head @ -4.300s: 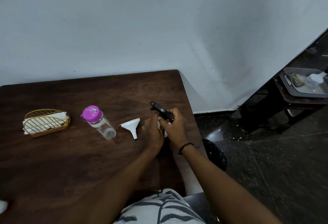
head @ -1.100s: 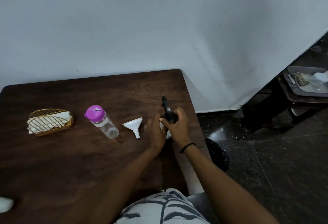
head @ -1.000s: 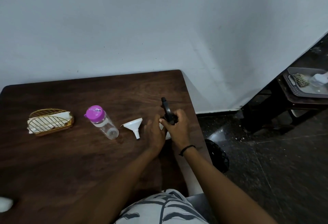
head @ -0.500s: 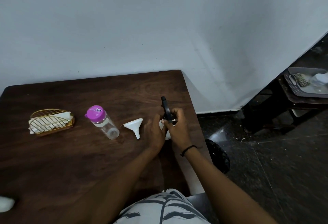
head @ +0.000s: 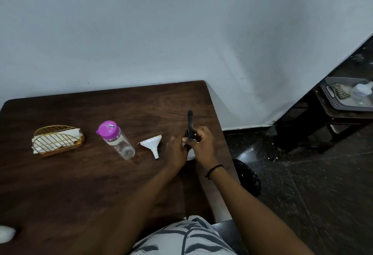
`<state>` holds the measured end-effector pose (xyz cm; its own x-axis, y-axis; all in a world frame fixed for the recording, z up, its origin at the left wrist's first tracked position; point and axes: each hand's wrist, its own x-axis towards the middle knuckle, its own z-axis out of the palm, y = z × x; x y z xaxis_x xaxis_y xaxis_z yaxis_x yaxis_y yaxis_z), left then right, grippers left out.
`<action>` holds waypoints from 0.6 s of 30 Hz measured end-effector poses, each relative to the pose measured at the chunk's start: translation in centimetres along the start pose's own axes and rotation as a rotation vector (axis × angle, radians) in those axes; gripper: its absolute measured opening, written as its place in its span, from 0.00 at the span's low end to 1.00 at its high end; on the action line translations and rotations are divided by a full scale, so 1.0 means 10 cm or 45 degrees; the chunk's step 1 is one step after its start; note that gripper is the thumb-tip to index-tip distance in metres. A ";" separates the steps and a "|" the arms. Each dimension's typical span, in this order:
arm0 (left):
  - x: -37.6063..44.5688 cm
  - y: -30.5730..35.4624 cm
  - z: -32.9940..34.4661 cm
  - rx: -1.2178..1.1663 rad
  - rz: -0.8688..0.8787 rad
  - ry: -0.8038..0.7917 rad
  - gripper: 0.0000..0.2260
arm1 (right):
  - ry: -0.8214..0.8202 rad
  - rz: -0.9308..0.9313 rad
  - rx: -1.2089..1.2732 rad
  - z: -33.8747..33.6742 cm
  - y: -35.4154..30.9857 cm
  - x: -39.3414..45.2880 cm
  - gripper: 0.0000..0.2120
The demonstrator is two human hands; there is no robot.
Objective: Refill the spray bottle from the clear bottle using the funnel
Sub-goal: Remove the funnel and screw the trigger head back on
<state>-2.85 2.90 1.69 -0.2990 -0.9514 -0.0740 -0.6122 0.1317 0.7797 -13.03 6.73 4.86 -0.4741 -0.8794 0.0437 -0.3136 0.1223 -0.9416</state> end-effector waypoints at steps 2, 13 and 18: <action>-0.06 0.05 0.04 0.063 0.006 0.061 0.05 | 0.089 0.009 0.022 0.06 -0.01 -0.05 0.16; 0.14 -0.20 0.01 -0.099 0.001 -0.317 0.15 | -0.203 -0.010 0.008 -0.15 0.02 0.03 0.13; -0.03 0.01 -0.06 -0.063 -0.002 -0.138 0.11 | -0.024 -0.011 -0.001 -0.05 0.07 -0.03 0.12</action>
<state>-2.41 3.03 2.17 -0.3769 -0.9156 -0.1399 -0.5767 0.1138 0.8090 -13.50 7.34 4.39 -0.4561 -0.8888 0.0453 -0.3183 0.1154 -0.9409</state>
